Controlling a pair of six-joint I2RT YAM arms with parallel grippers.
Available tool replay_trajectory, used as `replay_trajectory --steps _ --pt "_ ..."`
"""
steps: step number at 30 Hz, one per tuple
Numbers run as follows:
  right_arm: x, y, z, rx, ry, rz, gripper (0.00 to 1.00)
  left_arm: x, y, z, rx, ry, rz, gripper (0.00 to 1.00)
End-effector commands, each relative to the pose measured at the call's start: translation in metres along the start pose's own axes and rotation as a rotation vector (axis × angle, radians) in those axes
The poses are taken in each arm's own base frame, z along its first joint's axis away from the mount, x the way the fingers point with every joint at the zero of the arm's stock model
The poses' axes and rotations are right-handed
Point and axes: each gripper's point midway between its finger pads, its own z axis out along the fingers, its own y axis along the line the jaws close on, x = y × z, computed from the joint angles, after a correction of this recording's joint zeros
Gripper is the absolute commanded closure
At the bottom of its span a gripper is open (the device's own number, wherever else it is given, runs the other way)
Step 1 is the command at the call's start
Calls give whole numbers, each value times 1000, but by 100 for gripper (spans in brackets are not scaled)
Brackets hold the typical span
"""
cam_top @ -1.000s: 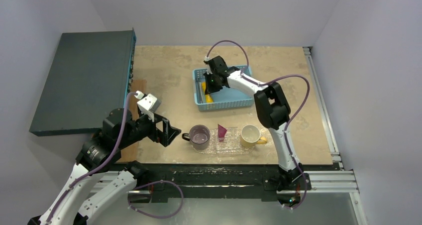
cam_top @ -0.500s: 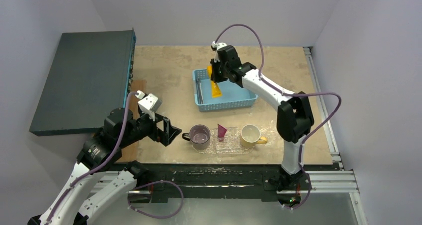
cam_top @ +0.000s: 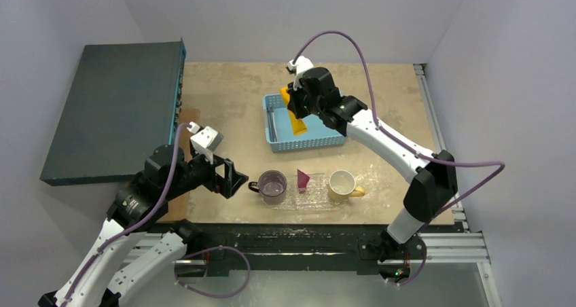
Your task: Prepare toiletry sets of a toothbrush and toothpaste on the tray
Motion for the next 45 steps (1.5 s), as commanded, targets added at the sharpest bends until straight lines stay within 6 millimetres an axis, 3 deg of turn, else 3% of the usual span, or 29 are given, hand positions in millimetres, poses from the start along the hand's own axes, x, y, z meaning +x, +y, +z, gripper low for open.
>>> replay_trajectory --steps 1,6,19,25,39,45 --pt "-34 30 -46 -58 -135 -114 100 -1 -1 3 11 4 14 0" --pt "-30 53 -76 -129 -168 -208 100 -1 -5 5 34 8 4 0" --pt "18 93 -142 -301 -199 -422 100 -12 -31 3 154 -10 -79 0" --pt "37 114 -172 -411 -202 -530 100 -7 -51 -2 254 85 -127 0" --pt "79 166 -210 -618 -217 -862 100 -5 -81 -22 387 225 -206 0" --pt "81 184 -214 -644 -229 -960 100 8 -92 -22 463 331 -244 0"
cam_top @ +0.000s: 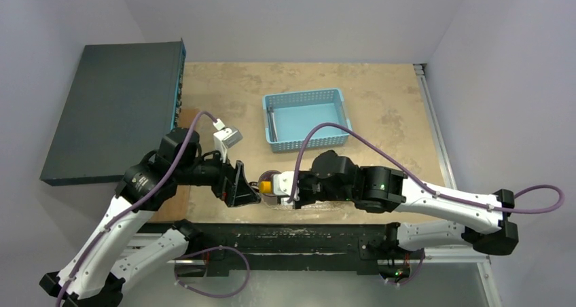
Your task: Prepare toiletry sets of a toothbrush and toothpaste on the tray
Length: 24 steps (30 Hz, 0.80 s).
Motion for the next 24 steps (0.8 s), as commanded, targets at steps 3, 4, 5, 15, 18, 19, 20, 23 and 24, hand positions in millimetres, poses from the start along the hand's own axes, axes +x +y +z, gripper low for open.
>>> replay_trajectory --steps 3,4,5,15,18,19,20,23,24 --pt "-29 8 2 -29 -35 -153 100 9 -14 1 87 91 -43 0" --pt "-30 9 4 -29 -24 -167 100 11 -14 1 92 100 -47 0" --pt "-31 9 5 -28 -14 -177 100 13 -15 1 100 106 -48 0" --pt "-48 7 13 -9 -12 -219 100 26 -14 8 145 167 -67 6" --pt "-53 7 15 -10 -15 -225 100 28 -13 10 155 178 -71 10" --pt "-54 8 16 -12 -14 -229 100 29 -12 11 157 179 -73 11" --pt "-54 8 17 -16 -11 -232 100 29 -12 12 157 181 -73 13" --pt "-55 11 20 -25 -6 -240 100 29 -12 14 167 185 -75 18" --pt "-56 11 21 -26 -6 -243 100 28 -12 14 169 186 -75 20"
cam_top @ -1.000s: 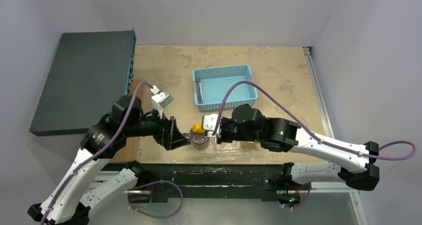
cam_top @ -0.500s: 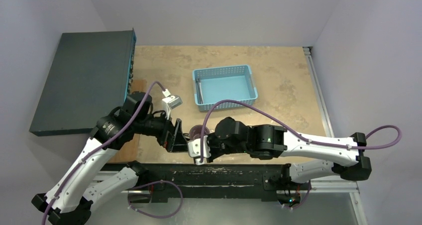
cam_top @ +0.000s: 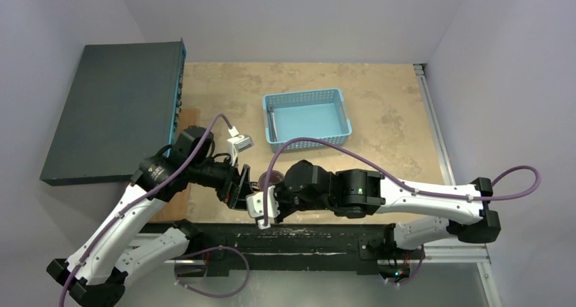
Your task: Prepare toiletry sets of a toothbrush and toothpaste on the tray
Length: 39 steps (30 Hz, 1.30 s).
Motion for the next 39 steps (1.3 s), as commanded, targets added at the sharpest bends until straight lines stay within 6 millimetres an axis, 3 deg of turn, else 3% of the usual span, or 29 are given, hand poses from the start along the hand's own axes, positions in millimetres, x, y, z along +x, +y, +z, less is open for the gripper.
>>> replay_trajectory --steps 1,8,15,18,21,28,31,36,39 --pt "-21 -16 -7 47 -42 -29 100 -2 -4 1 41 0 37 22" --pt "-23 -19 0 57 -22 -38 100 -2 -4 4 60 9 41 43" --pt "-19 -18 3 57 4 -43 96 -2 -2 8 75 20 36 79" --pt "-17 -18 2 69 4 -38 82 -2 -2 9 85 14 44 84" --pt "-16 -19 -4 90 -12 -21 69 -2 -1 10 83 5 51 100" --pt "-21 -22 -26 155 -126 46 52 -4 5 7 34 -47 77 100" --pt "-26 -25 -35 183 -175 89 49 -7 5 4 15 -91 100 100" --pt "-26 -43 -52 293 -256 225 38 -13 3 -2 -2 -173 131 100" --pt "-18 -61 -61 328 -281 338 38 -16 2 -6 -9 -223 145 100"
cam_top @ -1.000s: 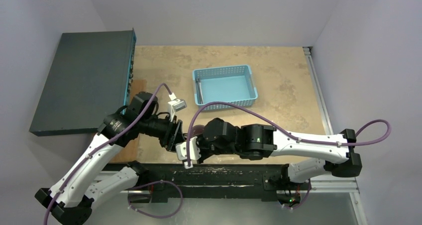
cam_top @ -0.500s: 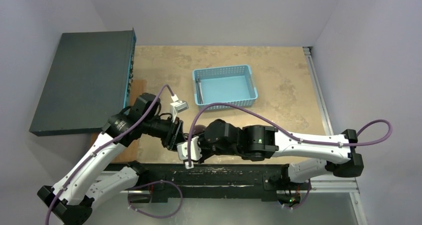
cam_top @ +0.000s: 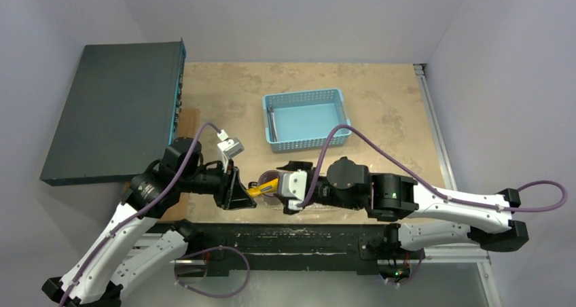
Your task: Prepare toiletry sets of a toothbrush and toothpaste on the tray
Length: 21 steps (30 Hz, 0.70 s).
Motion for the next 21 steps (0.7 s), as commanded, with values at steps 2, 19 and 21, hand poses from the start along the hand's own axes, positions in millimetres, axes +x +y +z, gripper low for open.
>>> replay_trajectory --steps 2,19,21 --pt "-12 -51 -10 146 -96 275 38 -21 -4 -6 -12 -138 53 100" --pt "-14 -72 -25 -53 -302 664 35 -33 -21 -33 -11 -364 135 100" --pt "-15 -66 -25 -116 -330 698 35 -35 -27 -35 9 -374 141 100"
